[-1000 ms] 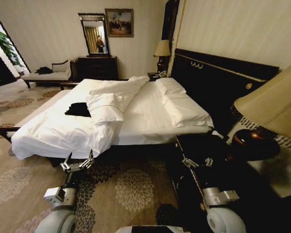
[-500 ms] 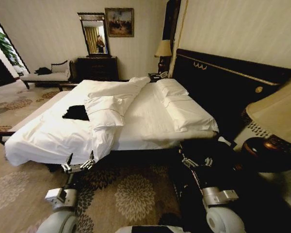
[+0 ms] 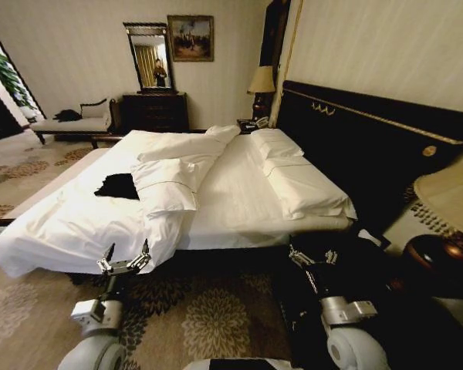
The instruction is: Fold the clothes on the bed.
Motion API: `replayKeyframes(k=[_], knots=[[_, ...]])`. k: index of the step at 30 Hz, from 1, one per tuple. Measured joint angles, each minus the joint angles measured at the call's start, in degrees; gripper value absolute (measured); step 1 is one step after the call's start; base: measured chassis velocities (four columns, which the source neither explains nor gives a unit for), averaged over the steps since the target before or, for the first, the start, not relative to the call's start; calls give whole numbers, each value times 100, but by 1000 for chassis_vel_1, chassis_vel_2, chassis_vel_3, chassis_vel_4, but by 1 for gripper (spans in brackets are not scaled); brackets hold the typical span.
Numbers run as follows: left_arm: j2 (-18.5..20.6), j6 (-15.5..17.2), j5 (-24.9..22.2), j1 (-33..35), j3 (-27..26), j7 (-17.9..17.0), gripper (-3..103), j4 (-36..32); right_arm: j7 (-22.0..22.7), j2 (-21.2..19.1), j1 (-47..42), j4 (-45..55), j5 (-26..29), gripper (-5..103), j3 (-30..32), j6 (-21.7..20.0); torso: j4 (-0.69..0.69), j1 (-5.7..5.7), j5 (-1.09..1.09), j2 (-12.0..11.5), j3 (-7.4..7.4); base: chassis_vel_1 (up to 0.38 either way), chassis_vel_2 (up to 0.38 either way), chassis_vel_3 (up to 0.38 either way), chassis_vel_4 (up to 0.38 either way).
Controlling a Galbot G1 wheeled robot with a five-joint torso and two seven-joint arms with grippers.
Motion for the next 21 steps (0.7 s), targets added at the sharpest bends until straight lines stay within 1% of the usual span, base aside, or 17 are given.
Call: replayKeyframes(k=[10,21], knots=[[-5,-46,6,7,-8,69,100,-5,-7,19,27,-6,2,100,-9,0,0,1,0,0,0,-147,147,158,-140],[27,-241,-115,-36,-41,391,100,37,-13,21,43,-27,20,100,-7,0,0,0,0,0,0,-144,147,142,-150]])
